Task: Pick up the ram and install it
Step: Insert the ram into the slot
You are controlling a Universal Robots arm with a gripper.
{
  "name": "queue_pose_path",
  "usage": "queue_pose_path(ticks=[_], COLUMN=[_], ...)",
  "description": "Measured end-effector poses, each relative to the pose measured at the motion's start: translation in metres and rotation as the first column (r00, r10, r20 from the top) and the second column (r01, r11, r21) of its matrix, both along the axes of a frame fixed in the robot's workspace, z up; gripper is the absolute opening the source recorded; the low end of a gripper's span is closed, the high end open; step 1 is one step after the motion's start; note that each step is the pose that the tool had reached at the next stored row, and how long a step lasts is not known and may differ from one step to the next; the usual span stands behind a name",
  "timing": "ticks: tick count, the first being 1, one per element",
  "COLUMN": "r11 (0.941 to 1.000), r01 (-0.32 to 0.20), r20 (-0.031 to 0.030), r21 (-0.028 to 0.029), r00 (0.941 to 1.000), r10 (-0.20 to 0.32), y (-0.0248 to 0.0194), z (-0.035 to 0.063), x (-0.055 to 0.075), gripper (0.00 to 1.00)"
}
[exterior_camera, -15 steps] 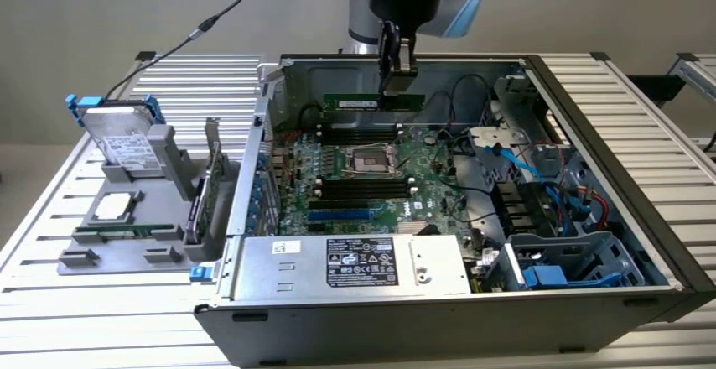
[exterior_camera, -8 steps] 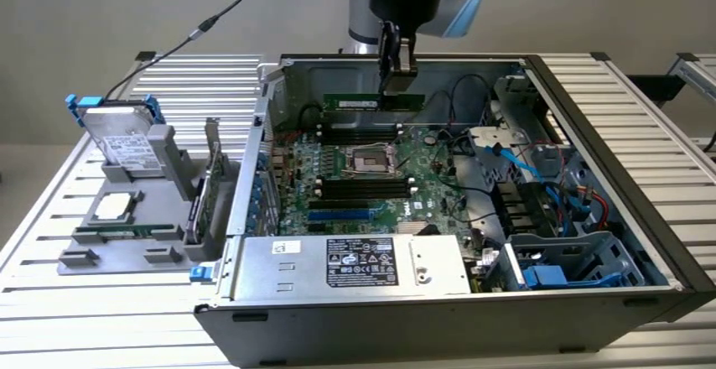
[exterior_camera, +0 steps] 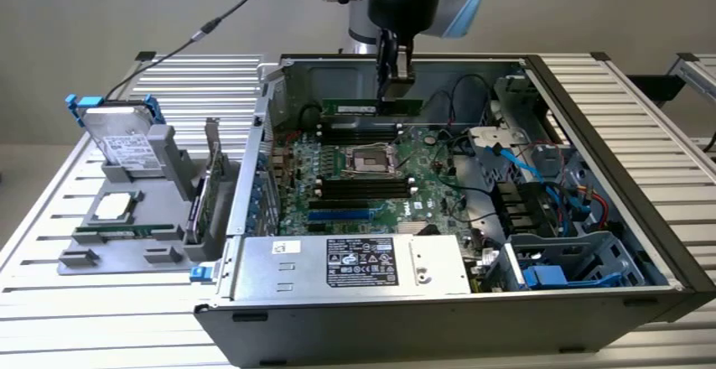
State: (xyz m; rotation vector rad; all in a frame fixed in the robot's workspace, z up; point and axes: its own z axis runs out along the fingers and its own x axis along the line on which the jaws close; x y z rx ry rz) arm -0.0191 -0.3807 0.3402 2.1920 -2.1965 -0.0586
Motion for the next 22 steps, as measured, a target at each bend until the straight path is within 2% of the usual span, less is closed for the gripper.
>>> queue_pose_path(ticks=[8,10,16,22], r11=[1.0000,1.0000,1.0000,1.0000], r01=[0.000,0.000,-0.002,-0.003], r20=[0.0001,0.0001,-0.0001,-0.0001], r21=[0.0000,0.0002,0.0005,0.0006], r00=[1.0000,1.0000,1.0000,1.0000], r10=[0.000,0.000,0.002,0.003], y=[-0.0014,-0.0036,-0.0161,-0.0169], z=[-0.0145,-0.0183,-0.0291,-0.0401], x=[-0.002,-0.003,-0.003,-0.003], gripper=[0.15,0.15,0.15,0.15])
